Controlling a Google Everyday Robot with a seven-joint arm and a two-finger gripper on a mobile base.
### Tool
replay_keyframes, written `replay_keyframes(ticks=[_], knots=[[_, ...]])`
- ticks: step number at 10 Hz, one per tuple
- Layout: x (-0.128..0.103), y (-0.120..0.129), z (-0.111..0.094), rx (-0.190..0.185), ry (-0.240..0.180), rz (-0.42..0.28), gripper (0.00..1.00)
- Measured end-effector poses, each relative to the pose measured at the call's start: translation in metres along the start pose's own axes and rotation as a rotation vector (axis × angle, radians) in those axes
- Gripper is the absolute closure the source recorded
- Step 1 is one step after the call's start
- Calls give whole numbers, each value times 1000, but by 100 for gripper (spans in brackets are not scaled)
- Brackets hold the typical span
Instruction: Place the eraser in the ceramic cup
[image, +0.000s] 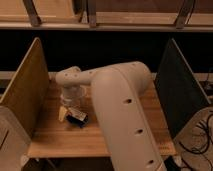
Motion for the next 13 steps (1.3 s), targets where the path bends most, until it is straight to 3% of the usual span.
replay_keyframes(ticks=[2, 7, 10, 13], knots=[[-1, -5, 10, -13, 37, -2, 32], [-21, 1, 19, 11, 98, -63, 84], [-34, 7, 17, 32, 109, -101, 87], [-61, 31, 6, 74, 122, -195, 87]])
